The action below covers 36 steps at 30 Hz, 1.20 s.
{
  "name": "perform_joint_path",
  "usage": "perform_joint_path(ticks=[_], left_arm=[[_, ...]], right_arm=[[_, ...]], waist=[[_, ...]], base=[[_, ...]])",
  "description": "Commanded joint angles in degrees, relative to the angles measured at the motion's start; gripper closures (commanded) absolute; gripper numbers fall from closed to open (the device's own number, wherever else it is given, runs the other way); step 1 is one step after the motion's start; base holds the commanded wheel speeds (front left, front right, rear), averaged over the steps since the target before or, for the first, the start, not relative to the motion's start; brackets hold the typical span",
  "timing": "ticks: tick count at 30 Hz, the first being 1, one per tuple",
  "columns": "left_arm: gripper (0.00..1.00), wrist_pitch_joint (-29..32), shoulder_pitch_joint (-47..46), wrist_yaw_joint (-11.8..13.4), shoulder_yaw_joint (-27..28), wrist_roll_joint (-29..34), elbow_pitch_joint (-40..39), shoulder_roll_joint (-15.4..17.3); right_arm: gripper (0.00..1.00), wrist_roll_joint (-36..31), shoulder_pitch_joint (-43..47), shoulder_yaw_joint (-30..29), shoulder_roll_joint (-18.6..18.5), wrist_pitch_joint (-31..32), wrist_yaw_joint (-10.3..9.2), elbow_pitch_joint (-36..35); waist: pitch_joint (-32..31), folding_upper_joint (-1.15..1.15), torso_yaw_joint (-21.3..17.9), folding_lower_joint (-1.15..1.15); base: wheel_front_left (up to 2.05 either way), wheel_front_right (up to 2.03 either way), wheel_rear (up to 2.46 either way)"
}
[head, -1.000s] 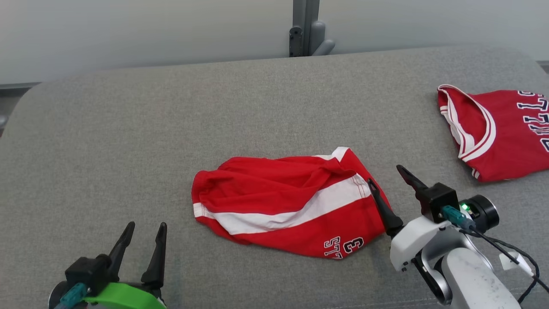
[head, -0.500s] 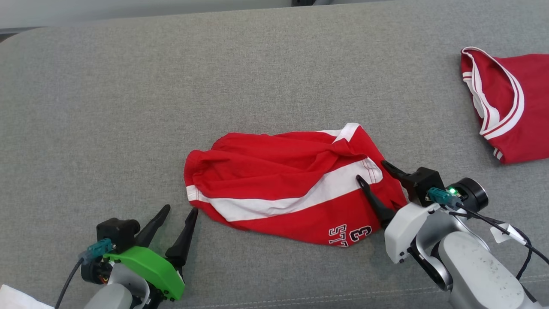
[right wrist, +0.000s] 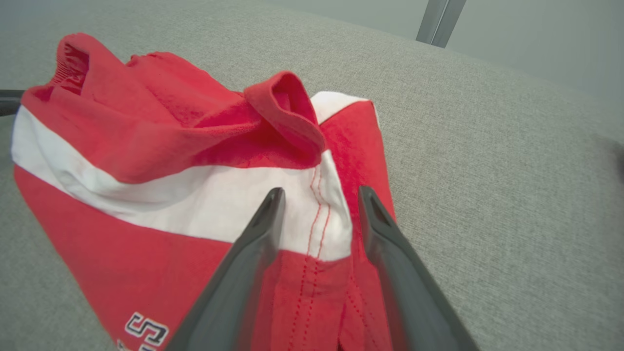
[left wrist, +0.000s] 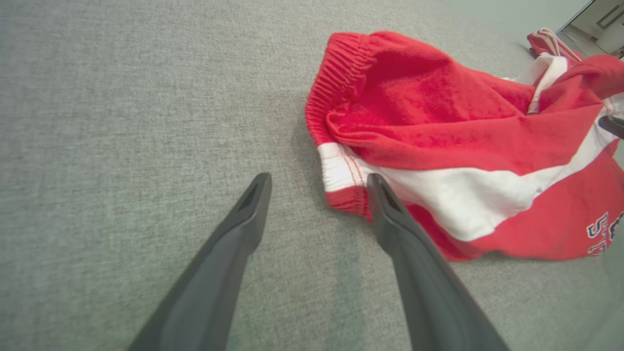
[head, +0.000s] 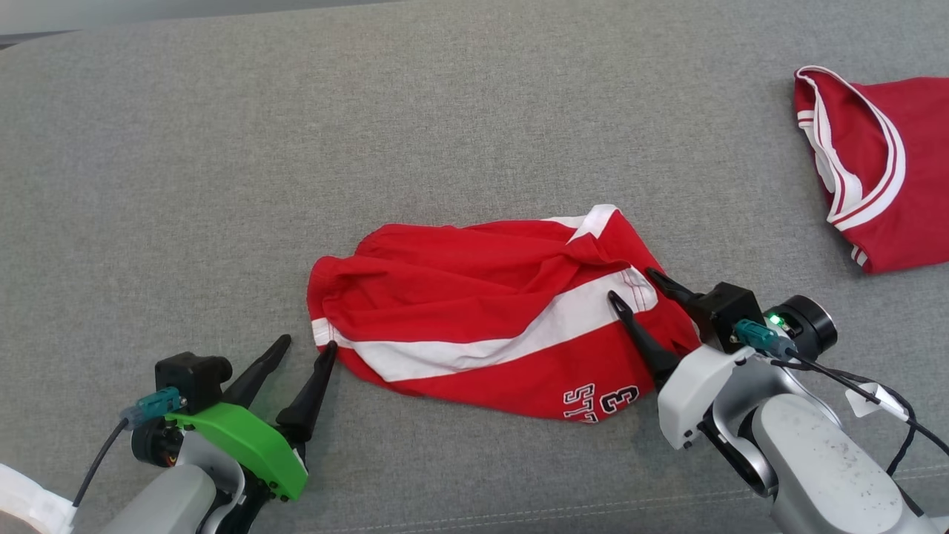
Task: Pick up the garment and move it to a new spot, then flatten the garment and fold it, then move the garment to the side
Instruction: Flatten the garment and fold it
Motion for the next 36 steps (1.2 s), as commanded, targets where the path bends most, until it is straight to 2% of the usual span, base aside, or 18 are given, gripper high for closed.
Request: perform_joint_path(ticks=[1,5,11,13,19,20,21,22,23,24,25,26,27,36], left_arm=[[0.00,-0.4,-1.3,0.0,-1.0,-1.2,-0.1,0.7],[0.00,-0.7,-2.6,0.0,-3.6,-3.6,-0.8,1.8],[0.00,-0.9,-4.2,0.0,-6.3,-5.3,-0.7,2.7],[0.00,-0.9,-4.7,0.0,-7.0,-5.7,-0.8,2.8],[0.00,-0.9,-5.4,0.0,-7.2,-5.8,-0.7,2.8],[0.04,-0.9,-5.4,0.0,-7.1,-5.8,-0.6,2.8],[0.11,-0.9,-5.5,0.0,-7.0,-5.7,-0.5,2.7],[0.29,-0.9,-5.5,0.0,-6.9,-5.5,-0.3,2.6],[0.54,-0.9,-5.4,0.0,-7.1,-5.4,-0.3,2.4],[0.71,-0.9,-5.4,0.0,-7.3,-5.3,-0.3,2.4],[0.71,-0.9,-5.4,0.0,-7.3,-5.3,-0.3,2.4],[1.00,-0.9,-5.4,0.0,-7.3,-5.2,-0.3,2.3],[1.00,-0.9,-5.3,0.0,-7.8,-5.2,-0.4,2.3],[1.00,-0.9,-3.5,0.0,-7.8,-6.3,-2.8,3.4]], right_arm=[[0.23,-0.3,-0.6,-0.1,0.0,-0.3,-0.11,-0.3],[0.20,-0.6,-0.6,-0.3,0.0,-0.2,-0.11,-0.5],[0.22,-0.7,-0.7,-0.4,0.2,-0.2,-0.11,-0.7],[0.19,-0.6,-0.8,-0.3,0.3,-0.3,-0.11,-0.7],[0.25,-0.6,-1.1,-0.4,0.5,-0.4,-0.11,-0.8],[0.24,-0.7,-1.1,-0.6,0.5,-0.6,-0.11,-0.9],[0.31,-0.7,-1.1,-0.6,0.6,-0.6,-0.11,-0.9],[0.41,-0.7,-1.0,-0.5,0.7,-0.6,-0.11,-0.8],[0.54,-0.5,-1.0,-0.5,0.8,-1.0,-0.11,-1.0],[0.67,-0.4,-1.0,-0.6,0.9,-1.1,-0.11,-0.9],[0.67,-0.4,-1.0,-0.6,0.9,-1.1,-0.11,-0.9],[0.84,-0.4,-1.0,-0.5,0.9,-1.3,-0.11,-0.8],[1.00,-0.4,-0.9,-0.4,0.9,-1.3,-0.11,-0.7],[1.00,1.7,0.7,-1.8,1.8,-3.0,-0.11,-0.6]], waist=[[0.1,0.49,-0.1,0.00],[0.4,0.49,-0.3,0.00],[0.7,0.49,-0.5,0.00],[0.9,0.49,-0.6,0.00],[1.2,0.49,-1.0,0.00],[1.2,0.49,-1.1,0.00],[1.2,0.49,-1.2,0.00],[1.3,0.49,-1.2,0.00],[1.3,0.49,-1.3,0.00],[1.3,0.49,-1.4,0.00],[1.3,0.49,-1.4,0.00],[1.3,0.49,-1.4,0.00],[1.2,0.49,-1.4,0.00],[-0.4,0.49,-2.1,0.00]], base=[[0.00,0.00,0.00],[0.00,0.00,0.00],[0.00,0.00,0.00],[0.00,0.00,0.00],[0.00,0.00,0.00],[0.00,0.00,0.00],[0.00,0.00,0.00],[0.00,0.00,0.00],[0.00,0.00,0.00],[0.00,0.00,0.00],[0.00,0.00,0.00],[0.00,0.00,0.00],[0.00,0.00,0.00],[0.00,0.00,0.00]])
